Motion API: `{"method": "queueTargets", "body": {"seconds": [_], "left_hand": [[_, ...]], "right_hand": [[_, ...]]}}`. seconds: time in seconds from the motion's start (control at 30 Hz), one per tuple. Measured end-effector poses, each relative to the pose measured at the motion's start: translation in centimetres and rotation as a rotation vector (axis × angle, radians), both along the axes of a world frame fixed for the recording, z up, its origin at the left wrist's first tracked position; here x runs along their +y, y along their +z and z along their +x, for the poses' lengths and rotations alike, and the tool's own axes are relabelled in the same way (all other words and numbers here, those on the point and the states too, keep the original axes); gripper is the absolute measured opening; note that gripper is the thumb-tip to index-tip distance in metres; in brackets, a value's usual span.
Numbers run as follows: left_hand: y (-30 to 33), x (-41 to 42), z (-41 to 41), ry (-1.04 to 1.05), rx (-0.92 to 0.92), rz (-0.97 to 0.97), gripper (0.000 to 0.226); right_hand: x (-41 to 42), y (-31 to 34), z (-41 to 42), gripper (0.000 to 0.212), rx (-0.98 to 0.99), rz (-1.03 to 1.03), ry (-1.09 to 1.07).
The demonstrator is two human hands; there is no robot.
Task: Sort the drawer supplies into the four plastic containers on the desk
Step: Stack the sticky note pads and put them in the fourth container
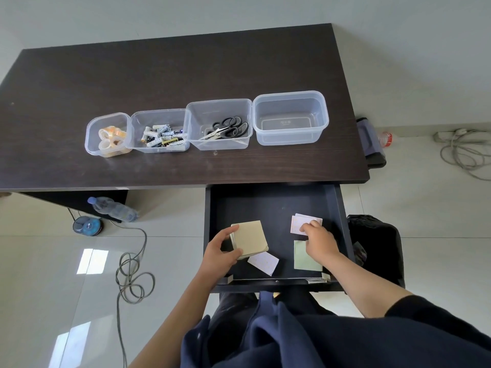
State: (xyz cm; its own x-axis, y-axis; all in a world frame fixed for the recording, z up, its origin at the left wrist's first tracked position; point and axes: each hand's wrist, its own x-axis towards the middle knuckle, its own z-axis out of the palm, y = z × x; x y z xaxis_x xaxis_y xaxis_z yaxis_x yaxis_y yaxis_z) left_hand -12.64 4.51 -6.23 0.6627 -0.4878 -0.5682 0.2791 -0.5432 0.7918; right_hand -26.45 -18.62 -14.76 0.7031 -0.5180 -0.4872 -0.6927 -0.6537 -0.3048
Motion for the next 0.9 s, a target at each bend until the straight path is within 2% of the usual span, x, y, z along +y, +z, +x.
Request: {"method": "queueTargets", "body": {"seconds": [0.13, 0.27, 0.37, 0.5, 0.73, 0.9], "left_hand": [[-0.1, 0.3, -0.2, 0.01, 0.006, 0.001, 0.055], [-0.3, 0.7, -0.6, 0.024, 0.02, -0.004, 0.055], [-0.4, 0.9, -0.9, 0.025, 0.022, 0.01, 0.054], [-0.5, 1.0, -1.3, 0.008, 0.014, 0.021, 0.054], [-0.5, 0.8, -1.3, 0.024, 0.011, 0.027, 0.054], [-0.6, 0.4, -1.2, 0.043, 0.018, 0.023, 0.054]], "right_hand": [[-0.4, 0.0, -0.9, 0.034, 0.067, -0.036, 0.117], [0.1, -0.1, -1.7, 0.051, 0.131, -0.042, 0.22], [0.6, -0.2, -2.1, 0.063, 0.144, -0.007, 0.217], [0.8, 0.2, -1.8, 0.067, 0.2, -0.098, 0.269], [0.8, 0.8, -0.6, 0.041, 0.229, -0.053, 0.339], [0.3, 1.8, 0.0, 0.028, 0.122, 0.228, 0.115]]}}
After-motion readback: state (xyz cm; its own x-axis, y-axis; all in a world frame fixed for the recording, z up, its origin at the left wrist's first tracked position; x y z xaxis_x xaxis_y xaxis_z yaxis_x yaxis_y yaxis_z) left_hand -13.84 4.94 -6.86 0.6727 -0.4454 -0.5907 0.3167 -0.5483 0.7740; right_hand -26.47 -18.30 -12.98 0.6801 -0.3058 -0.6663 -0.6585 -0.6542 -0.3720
